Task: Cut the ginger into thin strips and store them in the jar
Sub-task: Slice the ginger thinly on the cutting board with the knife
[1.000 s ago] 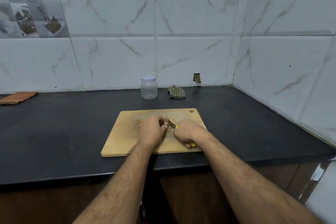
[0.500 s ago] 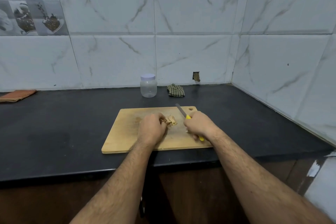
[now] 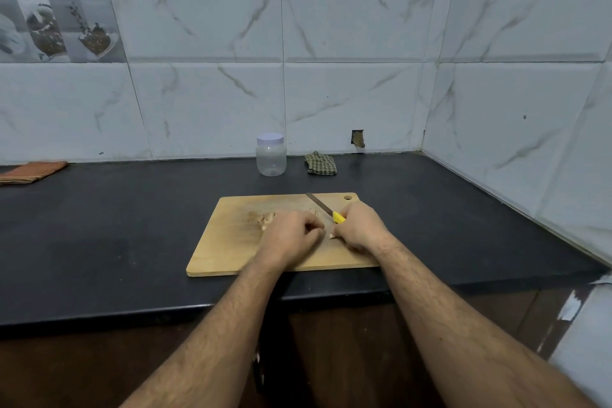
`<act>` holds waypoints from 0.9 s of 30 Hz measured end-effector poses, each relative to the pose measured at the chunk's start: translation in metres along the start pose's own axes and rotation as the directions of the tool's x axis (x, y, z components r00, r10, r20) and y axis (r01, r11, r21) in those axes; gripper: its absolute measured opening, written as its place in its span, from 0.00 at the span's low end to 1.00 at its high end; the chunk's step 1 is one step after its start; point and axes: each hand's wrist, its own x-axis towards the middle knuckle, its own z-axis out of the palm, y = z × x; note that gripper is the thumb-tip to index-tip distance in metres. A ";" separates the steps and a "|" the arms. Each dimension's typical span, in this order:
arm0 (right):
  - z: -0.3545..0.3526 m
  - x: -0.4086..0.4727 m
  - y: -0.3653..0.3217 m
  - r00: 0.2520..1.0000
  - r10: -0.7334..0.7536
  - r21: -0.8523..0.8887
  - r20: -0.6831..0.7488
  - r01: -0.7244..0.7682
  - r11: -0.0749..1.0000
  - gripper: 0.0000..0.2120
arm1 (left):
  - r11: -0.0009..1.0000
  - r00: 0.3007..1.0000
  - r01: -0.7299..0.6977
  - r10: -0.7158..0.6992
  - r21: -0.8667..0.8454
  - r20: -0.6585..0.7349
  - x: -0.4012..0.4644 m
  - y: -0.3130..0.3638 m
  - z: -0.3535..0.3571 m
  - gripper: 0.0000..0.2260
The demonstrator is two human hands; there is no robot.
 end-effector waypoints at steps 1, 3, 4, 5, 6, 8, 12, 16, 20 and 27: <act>0.000 0.000 0.000 1.000 -0.002 0.006 0.003 0.002 1.000 0.13 | 1.000 0.999 -0.011 0.010 0.001 0.032 0.000 0.001 0.001 0.08; -0.001 -0.001 0.002 1.000 0.003 0.041 0.011 -0.004 0.999 0.10 | 1.000 0.998 -0.016 0.016 -0.001 0.057 0.000 0.003 0.002 0.09; -0.003 -0.003 0.004 1.000 0.010 0.061 0.010 -0.010 0.998 0.08 | 1.000 0.998 -0.020 0.020 0.001 0.061 0.001 0.004 0.002 0.10; -0.005 -0.005 0.007 1.000 0.013 0.068 0.005 -0.013 0.998 0.05 | 1.000 0.998 -0.024 0.024 0.003 0.066 0.002 0.004 0.003 0.11; -0.008 -0.007 0.008 1.000 0.014 0.056 -0.003 -0.014 0.998 0.04 | 1.000 0.997 -0.026 0.026 0.002 0.073 0.002 0.003 0.004 0.11; -0.012 -0.012 0.009 1.000 0.015 -0.009 -0.009 -0.016 1.000 0.05 | 1.000 0.996 -0.017 0.018 -0.013 0.085 0.003 0.003 0.006 0.11; -0.015 -0.030 0.001 0.997 0.031 -0.189 0.071 -0.017 0.982 0.05 | 1.000 0.996 0.026 -0.025 -0.006 0.085 0.006 0.006 0.009 0.10; -0.017 -0.053 -0.006 0.994 0.050 -0.219 0.100 -0.027 0.975 0.05 | 0.998 0.995 0.064 -0.064 -0.005 0.075 0.008 0.009 0.011 0.06; -0.018 -0.070 -0.010 0.992 0.063 -0.296 0.109 -0.028 0.955 0.08 | 0.998 0.996 0.063 -0.063 -0.003 0.065 0.006 0.010 0.011 0.07; -0.011 -0.078 -0.010 0.993 0.062 -0.334 0.101 -0.025 0.942 0.08 | 0.997 0.995 0.075 -0.074 -0.011 0.073 0.006 0.011 0.013 0.04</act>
